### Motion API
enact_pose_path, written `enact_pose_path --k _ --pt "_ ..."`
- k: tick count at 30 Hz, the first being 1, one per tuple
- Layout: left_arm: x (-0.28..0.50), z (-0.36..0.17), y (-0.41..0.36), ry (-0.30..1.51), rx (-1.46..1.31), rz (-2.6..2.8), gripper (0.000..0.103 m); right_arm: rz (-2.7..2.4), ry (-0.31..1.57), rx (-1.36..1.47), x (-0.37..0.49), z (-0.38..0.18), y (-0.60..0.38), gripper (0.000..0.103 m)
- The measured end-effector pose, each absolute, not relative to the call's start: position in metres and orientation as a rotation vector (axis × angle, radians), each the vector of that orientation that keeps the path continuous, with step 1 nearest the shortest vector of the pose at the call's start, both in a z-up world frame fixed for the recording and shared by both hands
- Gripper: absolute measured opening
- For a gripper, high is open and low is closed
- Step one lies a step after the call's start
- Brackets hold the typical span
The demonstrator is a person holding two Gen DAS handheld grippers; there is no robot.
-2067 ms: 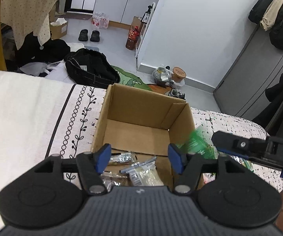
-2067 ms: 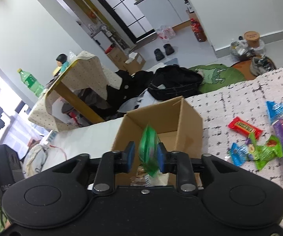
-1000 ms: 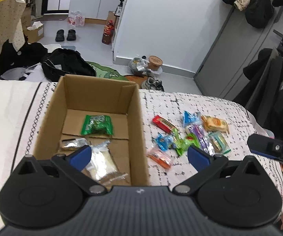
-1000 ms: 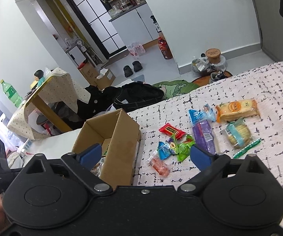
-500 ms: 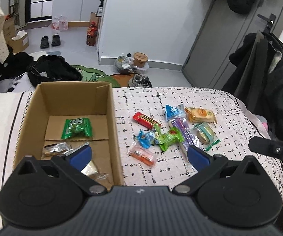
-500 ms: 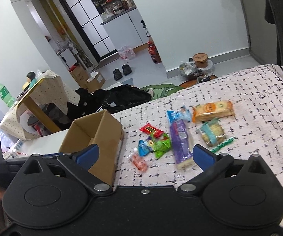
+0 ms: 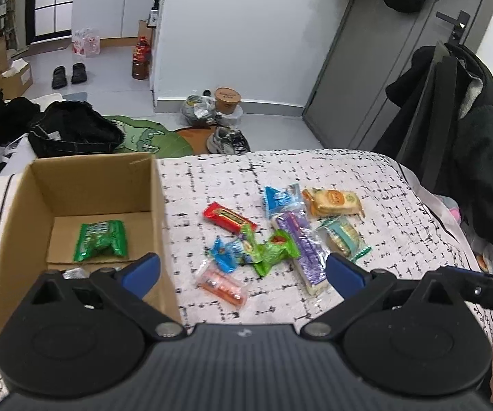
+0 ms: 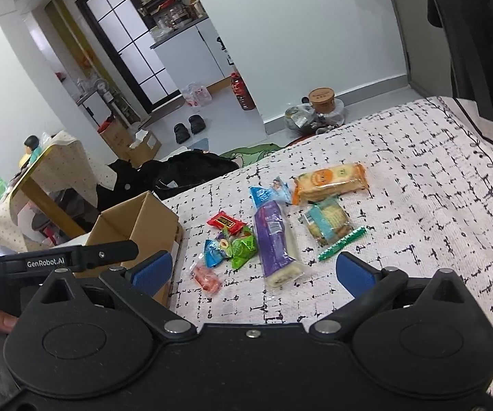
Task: Organize snacks
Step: 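Withdraw both open tools from the box back toward the snack pile, then move the left tool to the pink clear packet while the right tool approaches the purple bar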
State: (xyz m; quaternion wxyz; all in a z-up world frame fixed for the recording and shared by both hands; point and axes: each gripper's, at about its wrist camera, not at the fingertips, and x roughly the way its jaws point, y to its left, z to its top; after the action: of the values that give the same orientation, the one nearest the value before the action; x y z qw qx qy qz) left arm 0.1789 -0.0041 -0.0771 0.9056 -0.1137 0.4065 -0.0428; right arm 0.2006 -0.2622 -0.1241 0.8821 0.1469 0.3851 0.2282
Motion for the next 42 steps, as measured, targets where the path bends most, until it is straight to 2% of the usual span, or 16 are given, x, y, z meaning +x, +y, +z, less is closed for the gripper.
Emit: enact_pose_path --k 6,10,16,23,30,33,42 --pt "0.185 -0.088 -0.024 0.863 -0.215 -0.147 0.101 0.459 0.826 0.32 0.207 -0.136 -0.268 0.1" --pt "0.188 -0.096 -0.031 0.875 -0.21 -0.171 0.097 0.464 0.86 0.316 0.213 -0.147 -0.265 0.093" --pt "0.198 -0.11 -0.038 0.902 -0.199 -0.17 0.081 0.459 0.896 0.309 0.223 -0.159 -0.26 0.085" --pt "0.214 -0.131 -0.04 0.964 -0.239 -0.066 0.058 0.472 0.911 0.27 0.237 -0.169 -0.249 0.079" --pt "0.225 -0.142 -0.042 1.008 -0.249 0.026 0.052 0.505 0.932 0.256 0.25 -0.179 -0.239 0.075" --pt "0.229 -0.147 -0.042 1.036 -0.255 0.06 0.051 0.52 0.94 0.258 0.255 -0.182 -0.235 0.071" --pt "0.245 -0.165 -0.04 1.105 -0.29 0.14 0.051 0.54 0.948 0.274 0.272 -0.194 -0.232 0.067"
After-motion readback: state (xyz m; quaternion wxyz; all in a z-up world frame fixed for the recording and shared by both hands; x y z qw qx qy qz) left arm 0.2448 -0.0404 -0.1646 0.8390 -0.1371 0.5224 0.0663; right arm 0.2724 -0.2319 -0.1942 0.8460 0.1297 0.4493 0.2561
